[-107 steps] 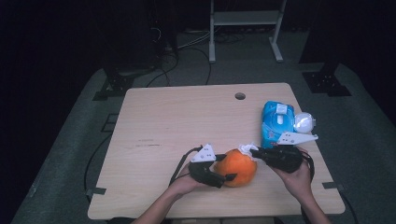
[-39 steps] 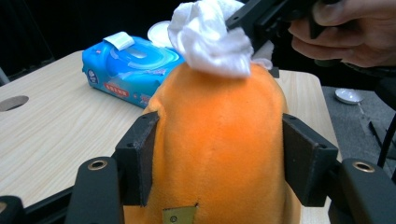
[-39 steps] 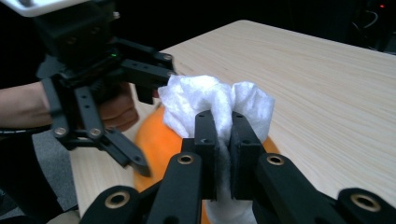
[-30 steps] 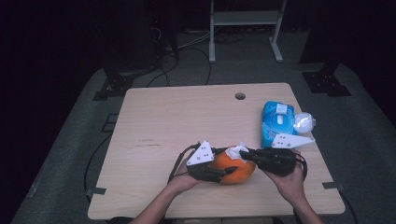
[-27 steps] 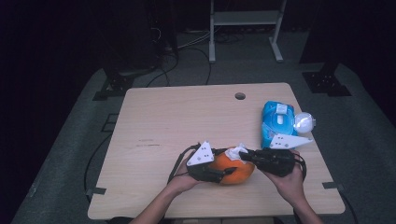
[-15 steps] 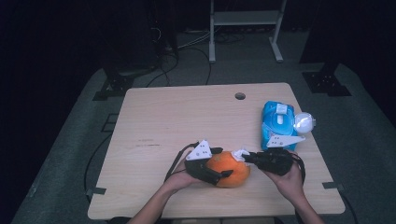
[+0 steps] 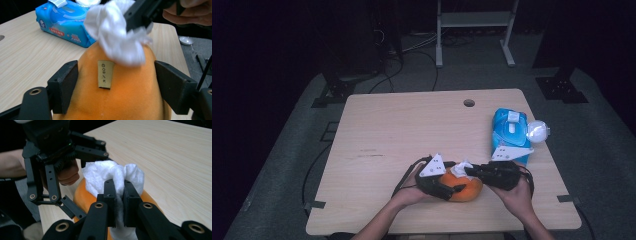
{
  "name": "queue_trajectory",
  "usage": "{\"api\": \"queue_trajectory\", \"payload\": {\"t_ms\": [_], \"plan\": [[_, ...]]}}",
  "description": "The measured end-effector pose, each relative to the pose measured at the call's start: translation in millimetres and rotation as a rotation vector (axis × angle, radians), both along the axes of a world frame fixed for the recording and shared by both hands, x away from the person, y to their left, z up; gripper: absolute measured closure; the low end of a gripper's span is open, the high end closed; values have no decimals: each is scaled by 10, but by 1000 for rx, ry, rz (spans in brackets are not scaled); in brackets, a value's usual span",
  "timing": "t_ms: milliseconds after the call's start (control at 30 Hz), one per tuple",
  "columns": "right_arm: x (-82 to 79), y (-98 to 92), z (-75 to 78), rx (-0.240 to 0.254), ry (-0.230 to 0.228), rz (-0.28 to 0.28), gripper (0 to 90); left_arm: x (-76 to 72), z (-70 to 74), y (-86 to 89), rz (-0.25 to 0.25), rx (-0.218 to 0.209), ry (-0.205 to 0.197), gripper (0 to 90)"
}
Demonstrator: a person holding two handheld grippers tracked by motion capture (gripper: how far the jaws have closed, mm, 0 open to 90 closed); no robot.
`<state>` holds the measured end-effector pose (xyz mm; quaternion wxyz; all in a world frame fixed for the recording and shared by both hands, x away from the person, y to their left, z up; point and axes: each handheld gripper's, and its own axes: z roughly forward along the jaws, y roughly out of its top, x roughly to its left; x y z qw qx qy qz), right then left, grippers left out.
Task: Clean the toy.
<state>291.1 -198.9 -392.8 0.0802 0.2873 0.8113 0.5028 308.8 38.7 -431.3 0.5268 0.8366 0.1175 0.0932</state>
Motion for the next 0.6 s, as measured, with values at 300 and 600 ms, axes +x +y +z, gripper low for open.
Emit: {"api": "queue_trajectory", "payload": {"t_ms": [300, 600], "plan": [[67, -155, -85, 3, 43, -31, 825, 123, 35, 239, -32, -41, 39, 111], [112, -271, -121, 22, 70, -39, 824, 266, -211, 297, -95, -58, 141, 63]]}}
